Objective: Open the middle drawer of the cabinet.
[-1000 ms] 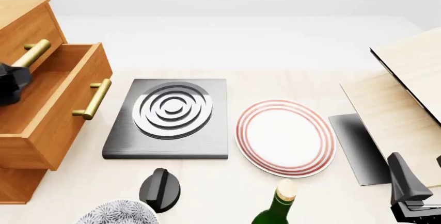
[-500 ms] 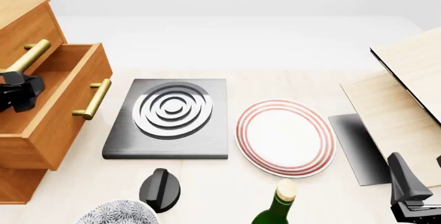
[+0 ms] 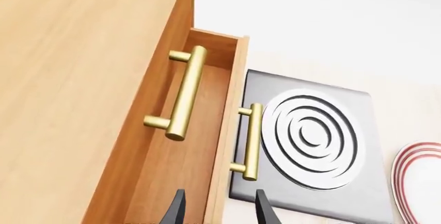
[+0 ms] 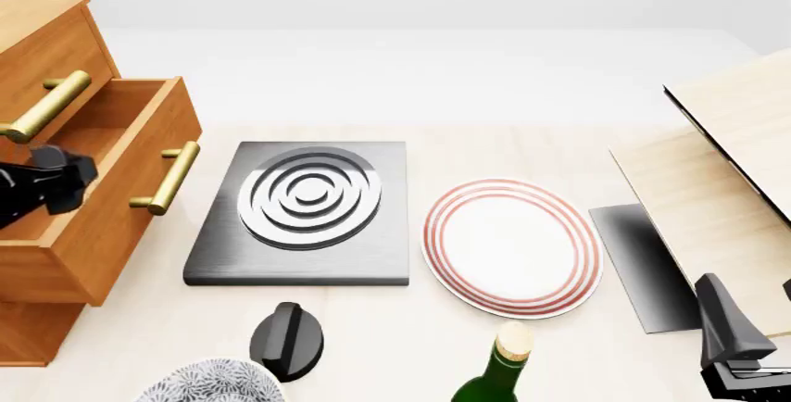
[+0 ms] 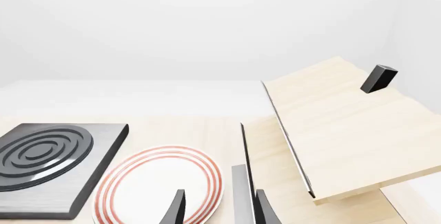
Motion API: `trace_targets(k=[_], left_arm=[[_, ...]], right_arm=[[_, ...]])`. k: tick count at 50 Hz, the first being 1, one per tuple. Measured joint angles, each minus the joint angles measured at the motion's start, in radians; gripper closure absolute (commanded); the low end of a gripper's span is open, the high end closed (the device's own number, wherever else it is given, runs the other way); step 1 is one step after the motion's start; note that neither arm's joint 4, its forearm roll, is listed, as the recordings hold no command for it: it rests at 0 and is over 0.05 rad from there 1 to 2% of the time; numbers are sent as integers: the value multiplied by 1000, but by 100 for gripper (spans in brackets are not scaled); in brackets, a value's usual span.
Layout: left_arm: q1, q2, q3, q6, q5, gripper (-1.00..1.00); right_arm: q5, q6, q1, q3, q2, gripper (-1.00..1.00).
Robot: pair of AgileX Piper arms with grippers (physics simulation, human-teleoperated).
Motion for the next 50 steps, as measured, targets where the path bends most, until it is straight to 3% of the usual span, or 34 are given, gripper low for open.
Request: trace_targets(k=[50], left_arm=[[-68, 69, 56, -21, -38, -100]], right_arm=[[0, 0, 0, 0, 0, -100]])
